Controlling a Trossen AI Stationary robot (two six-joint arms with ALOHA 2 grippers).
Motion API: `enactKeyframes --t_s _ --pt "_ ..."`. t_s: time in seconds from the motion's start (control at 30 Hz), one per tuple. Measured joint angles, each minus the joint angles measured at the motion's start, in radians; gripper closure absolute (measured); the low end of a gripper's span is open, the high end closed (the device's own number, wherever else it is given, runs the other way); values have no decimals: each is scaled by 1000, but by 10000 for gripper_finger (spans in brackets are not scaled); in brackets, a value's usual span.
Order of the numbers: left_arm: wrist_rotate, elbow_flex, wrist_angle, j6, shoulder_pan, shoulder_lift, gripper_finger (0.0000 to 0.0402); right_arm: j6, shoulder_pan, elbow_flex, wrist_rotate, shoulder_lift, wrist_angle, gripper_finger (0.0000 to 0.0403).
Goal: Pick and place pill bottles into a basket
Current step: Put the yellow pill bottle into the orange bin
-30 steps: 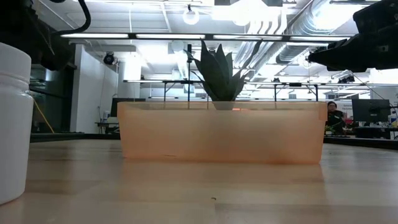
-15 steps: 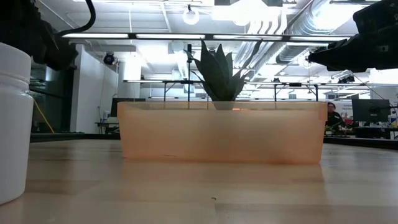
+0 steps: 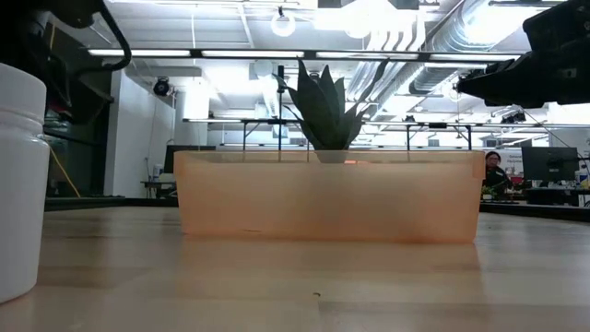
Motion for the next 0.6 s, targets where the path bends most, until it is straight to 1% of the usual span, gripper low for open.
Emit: enactKeyframes --t_s 0.13,0.4,0.6 --pt "0 -4 4 7 0 0 165 0 0 0 0 0 0 400" --pt "0 -4 39 101 0 0 165 0 0 0 0 0 0 396" --pt "6 -4 43 123 0 0 165 0 0 0 0 0 0 402"
